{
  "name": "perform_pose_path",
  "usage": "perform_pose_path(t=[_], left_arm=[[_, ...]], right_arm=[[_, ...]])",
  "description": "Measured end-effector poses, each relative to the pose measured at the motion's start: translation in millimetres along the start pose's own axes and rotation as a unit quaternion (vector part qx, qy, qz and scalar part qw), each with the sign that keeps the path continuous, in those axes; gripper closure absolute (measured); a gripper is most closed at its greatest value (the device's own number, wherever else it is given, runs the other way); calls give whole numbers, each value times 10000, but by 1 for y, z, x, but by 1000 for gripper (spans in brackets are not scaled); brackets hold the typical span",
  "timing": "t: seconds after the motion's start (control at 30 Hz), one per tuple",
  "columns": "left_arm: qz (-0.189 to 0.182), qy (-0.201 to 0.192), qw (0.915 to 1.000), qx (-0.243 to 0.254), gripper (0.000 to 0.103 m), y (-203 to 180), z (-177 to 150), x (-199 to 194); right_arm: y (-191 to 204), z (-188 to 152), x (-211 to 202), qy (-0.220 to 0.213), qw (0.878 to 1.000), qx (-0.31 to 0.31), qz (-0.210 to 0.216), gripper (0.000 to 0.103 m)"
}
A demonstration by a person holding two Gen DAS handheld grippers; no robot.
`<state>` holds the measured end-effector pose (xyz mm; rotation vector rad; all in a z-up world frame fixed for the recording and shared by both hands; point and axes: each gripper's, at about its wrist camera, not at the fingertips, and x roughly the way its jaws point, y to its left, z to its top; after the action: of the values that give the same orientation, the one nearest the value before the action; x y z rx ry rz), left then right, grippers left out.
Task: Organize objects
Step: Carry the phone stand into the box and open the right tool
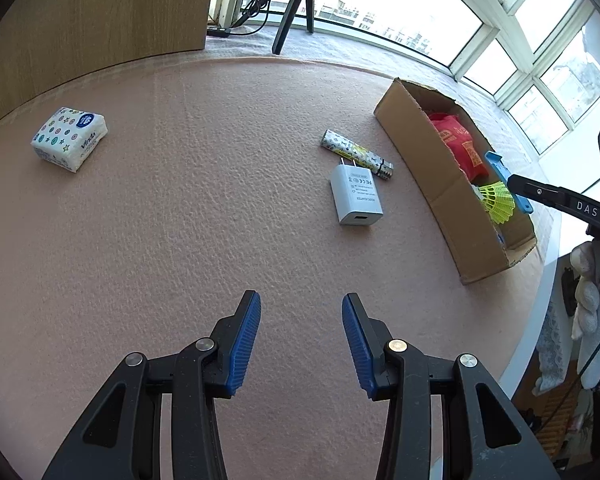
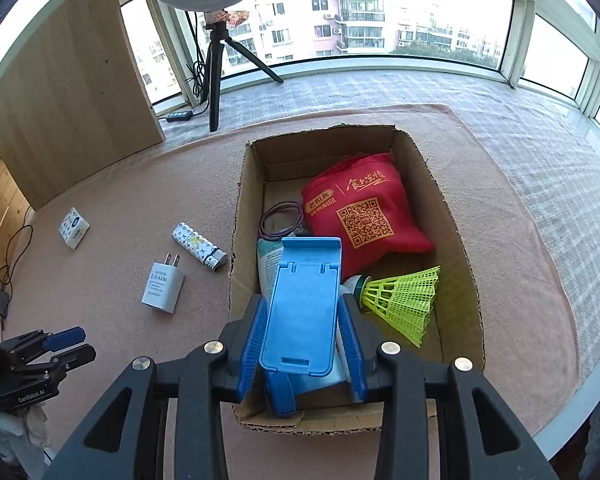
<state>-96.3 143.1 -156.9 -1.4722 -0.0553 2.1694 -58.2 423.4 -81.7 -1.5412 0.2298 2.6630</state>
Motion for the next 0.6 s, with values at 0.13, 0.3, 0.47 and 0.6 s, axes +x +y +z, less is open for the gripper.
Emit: perform_pose_path(t=[0.13,0.3,0.47,0.6], left_arm=[[9,14,10000,74,57,-7,5,2],[22,29,9998,172,57,-16,12,6],[14,31,9996,278,57,-25,27,15],[15,38,9994,334,57,-32,45,24]], right_arm=[[-5,0,2,2,10000,52,-16,65],[-10,-1,-1,-9,9997,190,171,63],[-7,-7,-7,-9,9991,252,335,63],[-3,-11,-15,-103,9987,287,418,62]])
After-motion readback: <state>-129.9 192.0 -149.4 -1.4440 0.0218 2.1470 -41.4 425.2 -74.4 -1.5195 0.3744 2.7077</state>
